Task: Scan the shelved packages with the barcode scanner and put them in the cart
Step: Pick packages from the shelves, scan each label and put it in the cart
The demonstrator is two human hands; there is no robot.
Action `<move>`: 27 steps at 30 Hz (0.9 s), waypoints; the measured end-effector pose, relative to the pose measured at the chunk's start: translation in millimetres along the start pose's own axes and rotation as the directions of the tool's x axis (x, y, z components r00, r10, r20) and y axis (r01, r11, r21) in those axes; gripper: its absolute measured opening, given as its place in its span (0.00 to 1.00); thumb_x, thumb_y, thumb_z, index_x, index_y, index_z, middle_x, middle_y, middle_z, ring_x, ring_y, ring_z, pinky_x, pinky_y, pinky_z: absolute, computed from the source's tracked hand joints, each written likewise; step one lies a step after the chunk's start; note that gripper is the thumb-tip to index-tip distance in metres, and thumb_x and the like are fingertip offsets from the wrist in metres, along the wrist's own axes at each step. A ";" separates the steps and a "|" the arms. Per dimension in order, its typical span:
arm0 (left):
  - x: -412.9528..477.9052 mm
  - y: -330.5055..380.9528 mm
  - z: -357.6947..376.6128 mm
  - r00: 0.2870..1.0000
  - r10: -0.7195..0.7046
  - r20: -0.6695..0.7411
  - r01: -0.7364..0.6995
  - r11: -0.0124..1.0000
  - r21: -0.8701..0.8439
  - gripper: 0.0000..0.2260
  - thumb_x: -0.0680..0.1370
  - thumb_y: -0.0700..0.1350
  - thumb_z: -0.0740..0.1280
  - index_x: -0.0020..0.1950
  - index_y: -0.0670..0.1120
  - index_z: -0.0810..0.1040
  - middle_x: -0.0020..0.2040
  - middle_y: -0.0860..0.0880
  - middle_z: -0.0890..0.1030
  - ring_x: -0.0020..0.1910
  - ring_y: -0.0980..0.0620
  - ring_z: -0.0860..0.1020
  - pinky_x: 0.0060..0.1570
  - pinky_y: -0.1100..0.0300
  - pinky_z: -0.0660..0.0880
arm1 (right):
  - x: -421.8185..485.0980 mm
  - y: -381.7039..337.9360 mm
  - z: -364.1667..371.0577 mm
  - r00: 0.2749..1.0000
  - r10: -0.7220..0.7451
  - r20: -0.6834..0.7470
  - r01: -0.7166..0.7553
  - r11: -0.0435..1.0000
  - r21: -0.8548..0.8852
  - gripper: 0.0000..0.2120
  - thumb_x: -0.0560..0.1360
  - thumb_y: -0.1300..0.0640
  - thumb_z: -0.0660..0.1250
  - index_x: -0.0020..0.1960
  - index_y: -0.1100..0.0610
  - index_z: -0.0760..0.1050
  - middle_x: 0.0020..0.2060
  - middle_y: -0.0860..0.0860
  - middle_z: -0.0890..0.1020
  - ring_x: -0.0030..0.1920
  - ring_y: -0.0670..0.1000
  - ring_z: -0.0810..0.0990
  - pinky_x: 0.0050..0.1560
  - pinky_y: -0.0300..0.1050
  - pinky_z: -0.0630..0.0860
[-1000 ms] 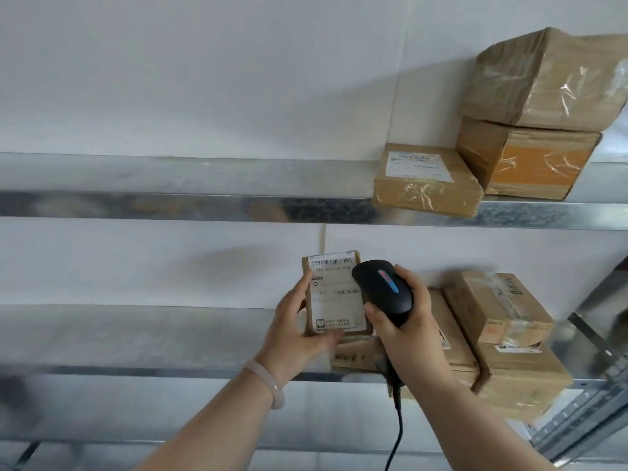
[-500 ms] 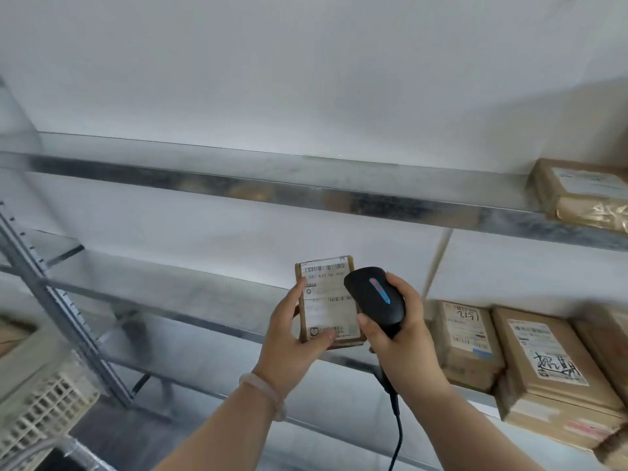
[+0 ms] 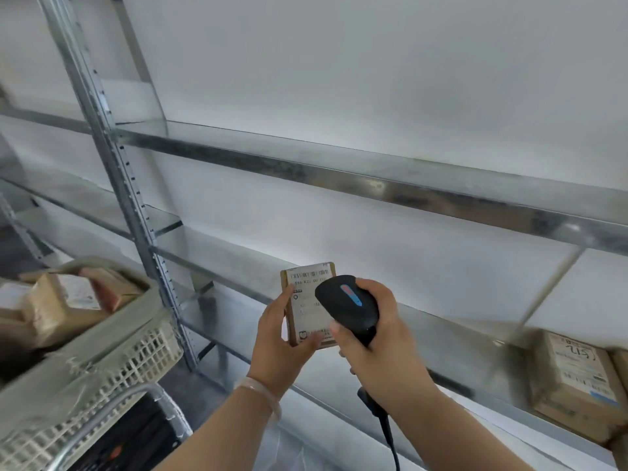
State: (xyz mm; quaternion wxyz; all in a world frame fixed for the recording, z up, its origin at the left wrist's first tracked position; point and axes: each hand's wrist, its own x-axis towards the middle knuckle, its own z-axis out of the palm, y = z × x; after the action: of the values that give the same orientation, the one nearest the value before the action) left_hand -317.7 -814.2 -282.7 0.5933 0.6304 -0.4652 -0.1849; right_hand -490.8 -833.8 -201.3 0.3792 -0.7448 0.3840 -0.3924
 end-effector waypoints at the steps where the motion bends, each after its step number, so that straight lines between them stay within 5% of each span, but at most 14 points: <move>1: -0.3 -3.6 -8.9 1.000 -0.004 -0.009 0.004 1.000 0.009 0.36 0.71 0.42 0.77 0.69 0.67 0.62 0.62 0.68 0.68 0.67 0.55 0.68 0.65 0.47 0.75 | 1.0 -3.1 8.7 1.000 0.002 0.007 -0.002 1.000 -0.001 0.26 0.73 0.51 0.71 0.64 0.36 0.62 0.49 0.40 0.81 0.44 0.46 0.83 0.45 0.49 0.82; 5: 0.0 -18.9 -41.9 0.999 -0.019 -0.039 0.021 0.999 0.044 0.36 0.72 0.43 0.76 0.72 0.66 0.63 0.60 0.74 0.67 0.68 0.56 0.67 0.65 0.47 0.75 | 2.0 -16.7 39.9 0.999 0.006 0.048 -0.006 1.000 -0.004 0.24 0.73 0.49 0.71 0.63 0.37 0.62 0.42 0.41 0.81 0.38 0.44 0.81 0.40 0.43 0.81; 12: 3.4 -38.5 -85.0 0.993 -0.057 -0.101 0.065 0.995 0.077 0.36 0.67 0.54 0.74 0.74 0.62 0.65 0.65 0.57 0.73 0.67 0.53 0.71 0.61 0.46 0.76 | 12.5 -33.8 84.9 0.992 -0.011 0.124 0.013 1.000 -0.011 0.23 0.73 0.50 0.71 0.59 0.35 0.63 0.42 0.40 0.80 0.36 0.44 0.81 0.35 0.40 0.79; 15: 7.0 -49.4 -99.5 0.992 -0.060 -0.115 0.072 0.992 0.107 0.36 0.69 0.50 0.75 0.75 0.58 0.65 0.66 0.54 0.73 0.67 0.51 0.71 0.63 0.47 0.75 | 21.1 -38.2 101.5 0.988 -0.026 0.153 0.029 0.999 -0.017 0.22 0.73 0.50 0.72 0.59 0.35 0.63 0.41 0.40 0.81 0.36 0.44 0.82 0.35 0.39 0.80; 21: 21.1 -65.3 -123.4 0.979 -0.089 -0.184 0.100 0.994 0.050 0.37 0.72 0.39 0.76 0.72 0.63 0.63 0.67 0.53 0.71 0.66 0.60 0.70 0.57 0.70 0.74 | 51.7 -33.6 139.1 0.979 -0.055 0.195 0.056 0.998 -0.003 0.26 0.72 0.48 0.72 0.63 0.35 0.61 0.49 0.35 0.78 0.42 0.44 0.82 0.40 0.42 0.82; 27: 52.2 -79.7 -159.2 0.924 -0.167 -0.345 0.184 0.983 0.017 0.37 0.71 0.46 0.78 0.74 0.64 0.63 0.68 0.56 0.69 0.68 0.56 0.70 0.67 0.48 0.73 | 105.9 -16.8 186.7 0.962 -0.114 0.248 0.099 0.993 0.071 0.29 0.72 0.51 0.74 0.63 0.34 0.61 0.53 0.30 0.75 0.51 0.34 0.78 0.47 0.31 0.77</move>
State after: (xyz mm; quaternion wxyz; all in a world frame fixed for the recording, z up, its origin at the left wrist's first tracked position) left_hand -137.4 -775.5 -303.1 0.6305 0.7062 -0.3014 -0.1134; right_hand -280.6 -869.6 -231.2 0.4245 -0.7969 0.2808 -0.3255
